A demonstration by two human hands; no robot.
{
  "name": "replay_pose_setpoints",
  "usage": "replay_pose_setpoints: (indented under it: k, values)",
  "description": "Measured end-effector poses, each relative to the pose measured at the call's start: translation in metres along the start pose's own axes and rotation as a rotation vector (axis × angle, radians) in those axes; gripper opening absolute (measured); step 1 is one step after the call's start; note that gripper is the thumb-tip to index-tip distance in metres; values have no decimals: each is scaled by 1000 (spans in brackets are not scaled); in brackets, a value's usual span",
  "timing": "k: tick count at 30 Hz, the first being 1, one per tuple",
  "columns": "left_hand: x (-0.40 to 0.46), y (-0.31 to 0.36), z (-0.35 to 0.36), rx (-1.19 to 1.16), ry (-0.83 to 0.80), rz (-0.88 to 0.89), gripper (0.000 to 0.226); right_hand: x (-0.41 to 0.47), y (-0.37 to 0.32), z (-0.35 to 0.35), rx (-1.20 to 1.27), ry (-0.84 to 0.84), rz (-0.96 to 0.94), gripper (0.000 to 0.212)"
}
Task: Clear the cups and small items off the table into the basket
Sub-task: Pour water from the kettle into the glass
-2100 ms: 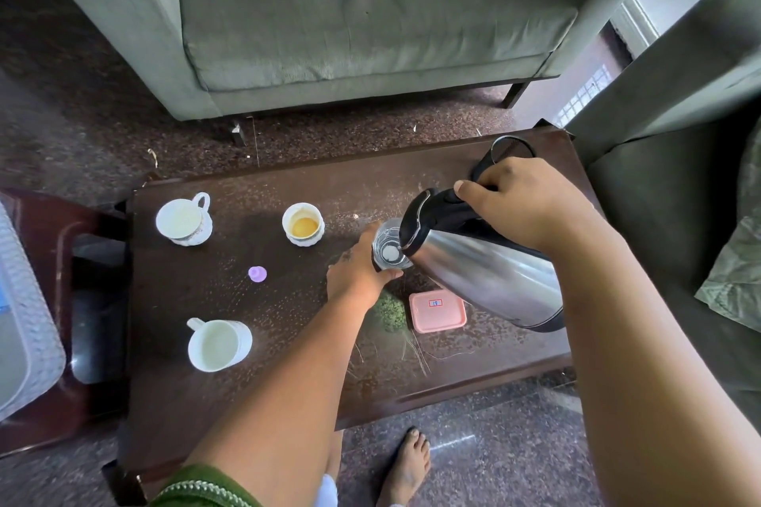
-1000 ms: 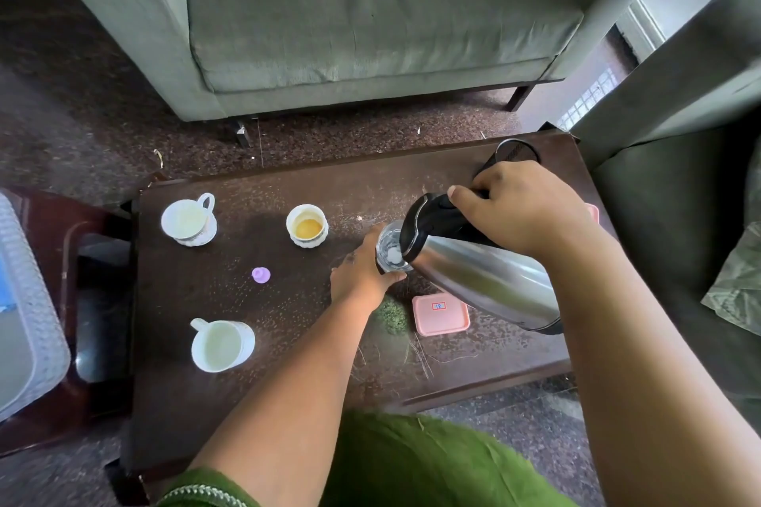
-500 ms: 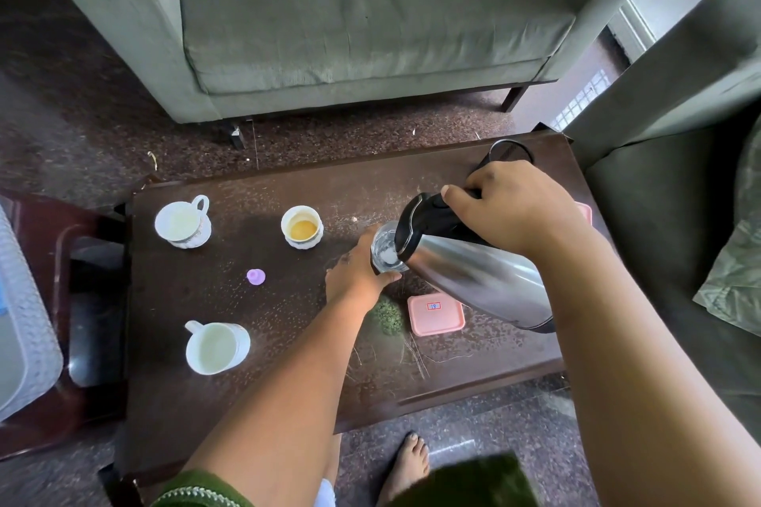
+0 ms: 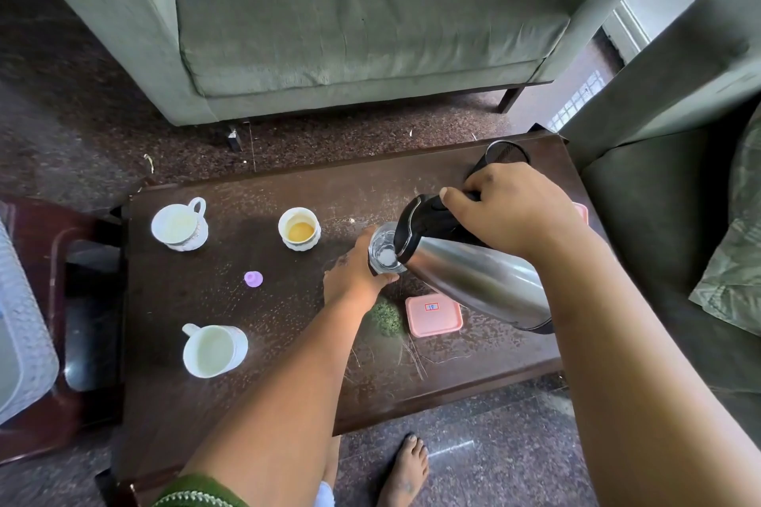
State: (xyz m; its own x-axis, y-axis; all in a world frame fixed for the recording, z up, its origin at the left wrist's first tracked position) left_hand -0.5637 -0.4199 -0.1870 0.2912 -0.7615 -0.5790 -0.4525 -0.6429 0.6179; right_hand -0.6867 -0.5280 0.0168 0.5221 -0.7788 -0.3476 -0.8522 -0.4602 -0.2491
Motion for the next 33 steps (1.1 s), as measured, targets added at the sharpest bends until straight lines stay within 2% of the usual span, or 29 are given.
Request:
replay_pose_setpoints:
  k: [33]
  values:
    - [1,0,0,-8,0,-4,77,-4,-1,0,-1,34,7,51]
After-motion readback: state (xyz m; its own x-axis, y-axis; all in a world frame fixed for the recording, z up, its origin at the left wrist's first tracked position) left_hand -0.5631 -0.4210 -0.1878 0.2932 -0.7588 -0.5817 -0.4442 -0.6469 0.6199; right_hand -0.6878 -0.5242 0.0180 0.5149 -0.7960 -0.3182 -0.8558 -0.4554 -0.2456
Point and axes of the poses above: each hand's wrist, its own x-axis towards the middle knuckle, its own z-axis out of the palm, y = z × x, the point moved 6 cm from there along x, towards the middle knuckle, and after that the axes turned 9 degrees about -y, right-handed, at the moved point
